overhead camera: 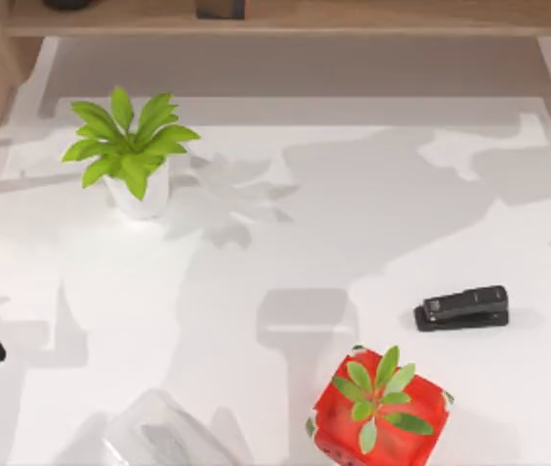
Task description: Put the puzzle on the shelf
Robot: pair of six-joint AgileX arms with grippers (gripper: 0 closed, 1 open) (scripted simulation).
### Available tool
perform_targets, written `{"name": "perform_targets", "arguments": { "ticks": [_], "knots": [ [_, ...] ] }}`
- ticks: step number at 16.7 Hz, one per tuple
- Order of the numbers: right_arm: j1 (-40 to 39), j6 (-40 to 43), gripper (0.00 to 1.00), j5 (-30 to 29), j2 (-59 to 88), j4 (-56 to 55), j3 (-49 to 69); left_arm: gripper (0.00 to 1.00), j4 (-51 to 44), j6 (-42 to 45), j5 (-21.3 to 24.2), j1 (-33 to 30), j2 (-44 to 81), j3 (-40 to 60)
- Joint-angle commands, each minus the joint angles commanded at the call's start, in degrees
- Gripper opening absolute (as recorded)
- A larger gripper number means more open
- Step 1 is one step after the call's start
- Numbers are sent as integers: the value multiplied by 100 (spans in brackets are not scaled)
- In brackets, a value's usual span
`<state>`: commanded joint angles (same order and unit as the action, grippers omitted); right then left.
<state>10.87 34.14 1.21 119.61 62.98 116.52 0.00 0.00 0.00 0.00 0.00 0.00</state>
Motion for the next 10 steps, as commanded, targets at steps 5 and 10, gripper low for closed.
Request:
{"name": "perform_targets", "arguments": {
  "ticks": [5,10],
  "knots": [
    [-1602,-173,0,-342,-826,-2459,-2726,100,0,0,0,0,0,0],
    [-3023,-681,0,-735,-925,-6233,-4856,100,0,0,0,0,0,0]
  ]
}}
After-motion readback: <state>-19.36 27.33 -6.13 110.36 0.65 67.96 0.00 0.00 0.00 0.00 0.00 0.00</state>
